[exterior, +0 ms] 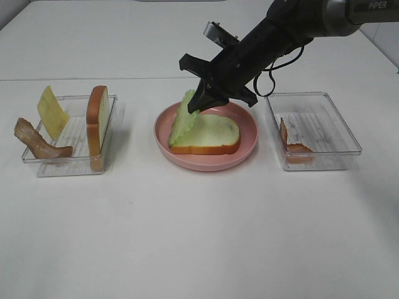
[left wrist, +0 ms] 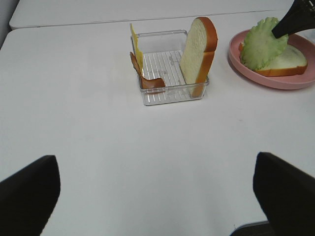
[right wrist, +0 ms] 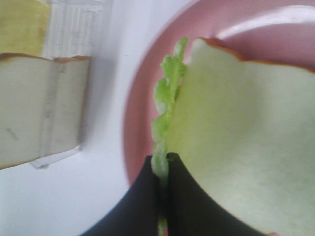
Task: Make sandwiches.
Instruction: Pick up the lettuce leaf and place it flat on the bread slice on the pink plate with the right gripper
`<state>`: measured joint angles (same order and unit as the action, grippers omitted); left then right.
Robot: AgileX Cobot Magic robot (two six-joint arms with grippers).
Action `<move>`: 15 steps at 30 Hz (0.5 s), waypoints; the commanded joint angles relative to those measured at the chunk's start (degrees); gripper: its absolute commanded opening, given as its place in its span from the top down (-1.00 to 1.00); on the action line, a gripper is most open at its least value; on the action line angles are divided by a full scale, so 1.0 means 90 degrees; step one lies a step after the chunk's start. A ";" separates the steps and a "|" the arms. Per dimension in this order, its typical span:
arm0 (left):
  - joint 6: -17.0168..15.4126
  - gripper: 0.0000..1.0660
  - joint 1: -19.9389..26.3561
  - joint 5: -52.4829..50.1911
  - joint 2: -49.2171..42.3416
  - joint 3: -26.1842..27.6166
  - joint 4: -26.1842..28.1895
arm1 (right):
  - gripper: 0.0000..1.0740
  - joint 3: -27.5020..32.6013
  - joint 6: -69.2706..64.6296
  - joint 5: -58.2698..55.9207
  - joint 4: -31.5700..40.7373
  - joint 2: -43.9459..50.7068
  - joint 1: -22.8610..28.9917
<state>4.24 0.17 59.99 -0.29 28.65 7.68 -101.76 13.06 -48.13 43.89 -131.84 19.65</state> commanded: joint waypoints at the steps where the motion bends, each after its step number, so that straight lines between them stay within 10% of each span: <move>1: -0.0013 -0.88 -0.0025 -0.0076 -0.0102 -0.0006 -0.0013 | 1.00 -0.0178 -0.0605 0.0064 -0.1133 0.0019 -0.0013; 15: -0.0013 -0.88 -0.0025 -0.0076 -0.0102 -0.0006 -0.0013 | 0.78 -0.0255 -0.0840 -0.0159 -0.1744 0.0019 -0.0006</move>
<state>4.24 0.17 59.99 -0.29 28.65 7.68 -103.71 5.44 -48.47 28.65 -131.84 19.65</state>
